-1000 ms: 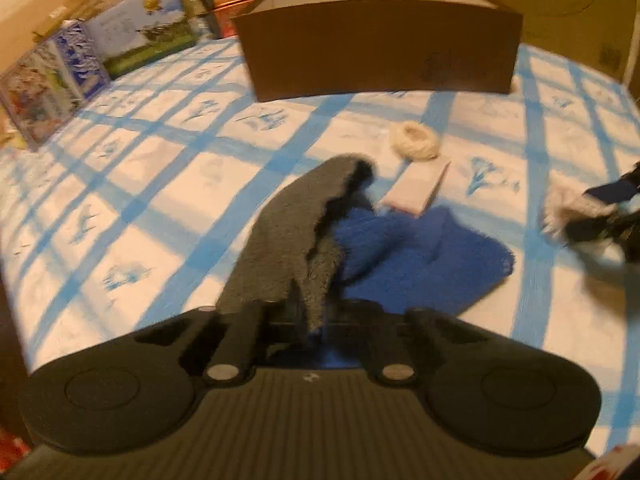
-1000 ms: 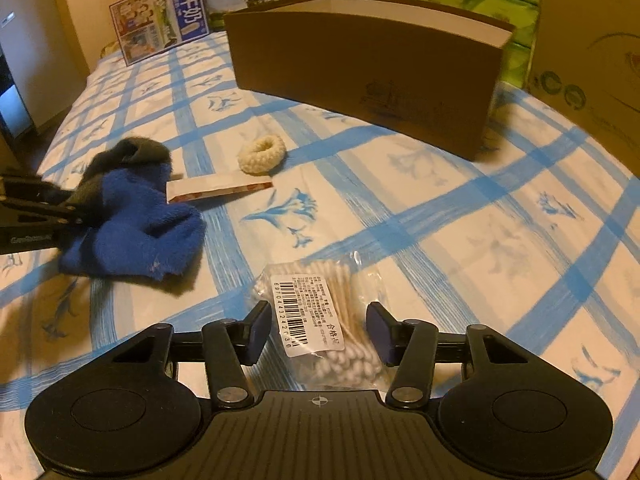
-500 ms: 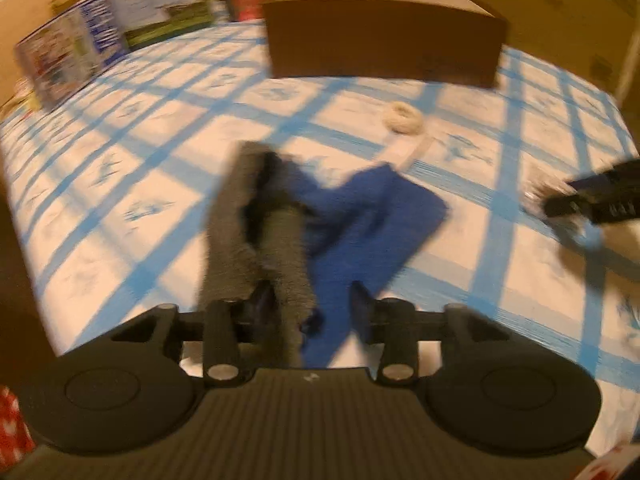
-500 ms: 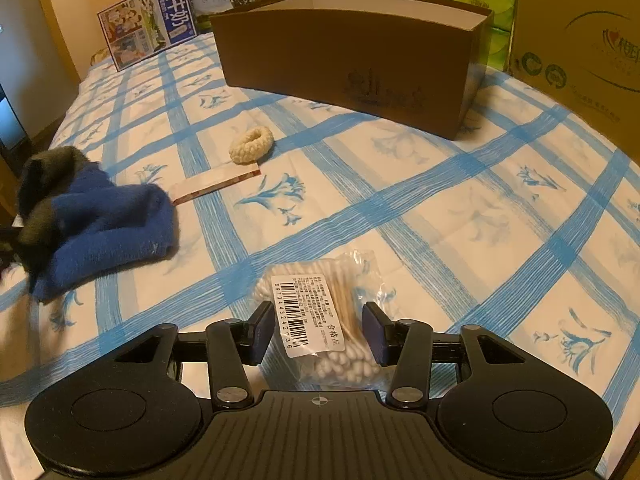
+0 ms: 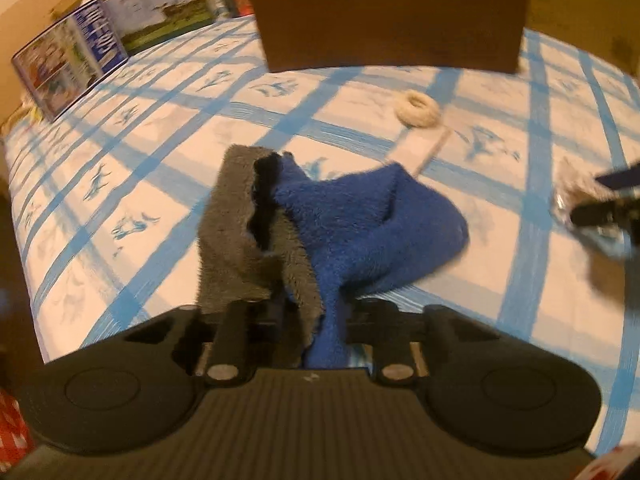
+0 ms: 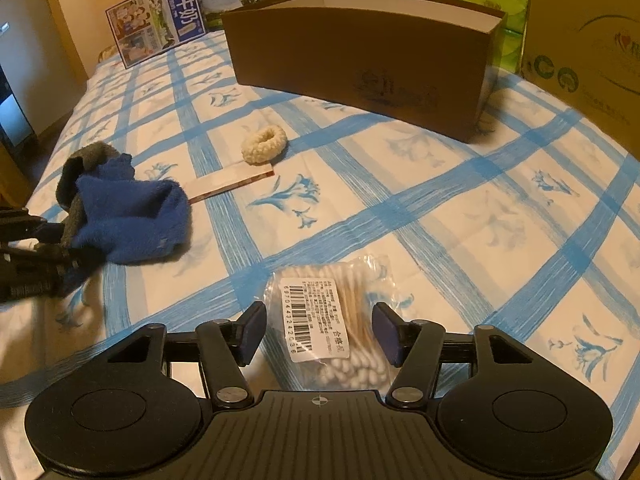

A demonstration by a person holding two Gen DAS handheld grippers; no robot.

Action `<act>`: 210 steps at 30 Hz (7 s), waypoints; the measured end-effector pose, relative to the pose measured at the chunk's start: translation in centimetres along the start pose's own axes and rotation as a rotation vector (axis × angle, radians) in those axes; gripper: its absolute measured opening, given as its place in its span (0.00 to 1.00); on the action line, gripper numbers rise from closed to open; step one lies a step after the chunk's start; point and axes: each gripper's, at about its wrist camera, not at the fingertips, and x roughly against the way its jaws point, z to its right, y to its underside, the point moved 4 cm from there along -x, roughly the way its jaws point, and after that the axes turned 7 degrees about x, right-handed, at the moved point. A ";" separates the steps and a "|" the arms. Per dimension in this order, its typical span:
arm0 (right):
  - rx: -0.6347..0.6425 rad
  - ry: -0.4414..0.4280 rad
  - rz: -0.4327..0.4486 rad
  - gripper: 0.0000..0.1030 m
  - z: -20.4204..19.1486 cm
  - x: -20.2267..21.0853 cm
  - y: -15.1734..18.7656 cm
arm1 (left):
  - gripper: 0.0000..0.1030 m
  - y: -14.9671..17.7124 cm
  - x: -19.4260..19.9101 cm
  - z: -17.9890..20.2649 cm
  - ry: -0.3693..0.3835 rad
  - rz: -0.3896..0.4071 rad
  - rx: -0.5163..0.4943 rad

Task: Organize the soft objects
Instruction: 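Grasp the blue towel and grey cloth with the left tool while the right tool grasps the swab bag, then carry the blue towel with the left tool while the right tool carries the swab bag to the box, then open the left tool over the box while the right tool releases the swab bag inside, then withdraw both tools from the box toward the hair tie and strip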

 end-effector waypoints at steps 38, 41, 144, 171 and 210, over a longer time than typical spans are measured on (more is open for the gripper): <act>0.018 -0.013 0.280 0.32 3.6 10.1 -8.2 | 0.14 -11.1 11.3 -1.3 0.048 0.287 0.081; 0.024 -0.012 0.307 0.32 4.1 10.6 -9.6 | 0.14 -12.7 11.3 -0.8 0.060 0.305 0.064; -0.186 0.000 0.361 0.73 16.7 -0.6 -28.1 | 0.47 -32.2 -5.1 3.3 0.126 0.184 -0.039; -0.302 -0.070 0.276 0.74 11.8 8.5 -16.4 | 0.51 -21.2 5.9 2.4 0.177 0.145 0.078; -0.288 -0.103 0.148 0.74 1.8 13.4 -4.7 | 0.51 -6.8 13.3 2.8 0.137 0.085 0.157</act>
